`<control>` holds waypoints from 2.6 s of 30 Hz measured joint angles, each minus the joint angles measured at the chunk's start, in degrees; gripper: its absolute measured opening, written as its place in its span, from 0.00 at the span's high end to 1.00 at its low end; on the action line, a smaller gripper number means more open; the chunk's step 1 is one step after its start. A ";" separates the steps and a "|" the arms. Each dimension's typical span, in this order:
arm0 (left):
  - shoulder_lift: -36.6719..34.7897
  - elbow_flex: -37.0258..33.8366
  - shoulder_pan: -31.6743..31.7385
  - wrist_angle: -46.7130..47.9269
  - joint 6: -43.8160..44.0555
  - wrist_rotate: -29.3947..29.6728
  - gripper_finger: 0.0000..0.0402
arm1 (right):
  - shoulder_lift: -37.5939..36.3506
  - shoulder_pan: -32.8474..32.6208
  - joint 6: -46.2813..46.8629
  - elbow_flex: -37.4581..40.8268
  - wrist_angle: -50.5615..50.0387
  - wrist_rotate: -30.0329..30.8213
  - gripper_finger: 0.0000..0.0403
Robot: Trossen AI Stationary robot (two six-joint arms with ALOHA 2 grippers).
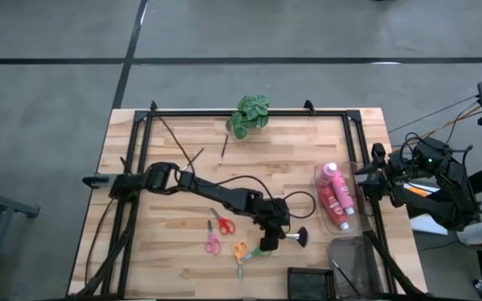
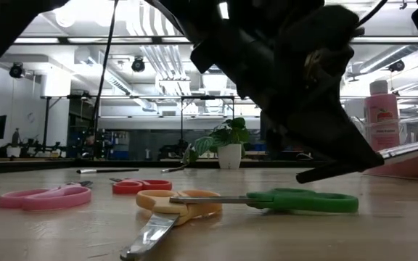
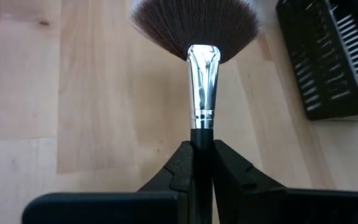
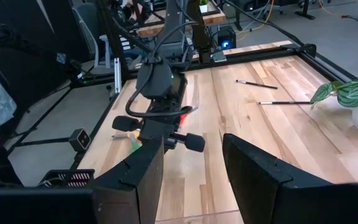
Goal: Pick & Place Paint Supplies
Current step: Put the black paint brush into the gray bin
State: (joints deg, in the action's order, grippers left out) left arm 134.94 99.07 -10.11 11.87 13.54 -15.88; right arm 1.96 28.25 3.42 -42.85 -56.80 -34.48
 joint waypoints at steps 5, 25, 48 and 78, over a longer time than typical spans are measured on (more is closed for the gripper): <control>0.01 -0.02 -0.01 0.17 0.00 -0.28 0.92 | 0.00 0.00 0.01 0.00 0.00 0.01 0.60; -5.74 -0.11 2.34 0.97 -0.02 -1.96 0.51 | 0.00 0.01 0.00 0.00 0.02 0.00 0.60; -68.28 -37.99 7.85 -12.93 -15.36 15.25 0.51 | 0.02 0.00 0.00 0.00 0.00 0.00 0.60; -99.46 -65.72 7.85 -26.81 -13.90 20.85 0.51 | 0.00 0.02 0.02 0.00 0.02 0.00 0.60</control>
State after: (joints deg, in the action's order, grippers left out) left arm 35.48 33.34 -2.26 -14.94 -0.35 4.96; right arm 1.96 28.27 3.44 -42.85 -56.77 -34.48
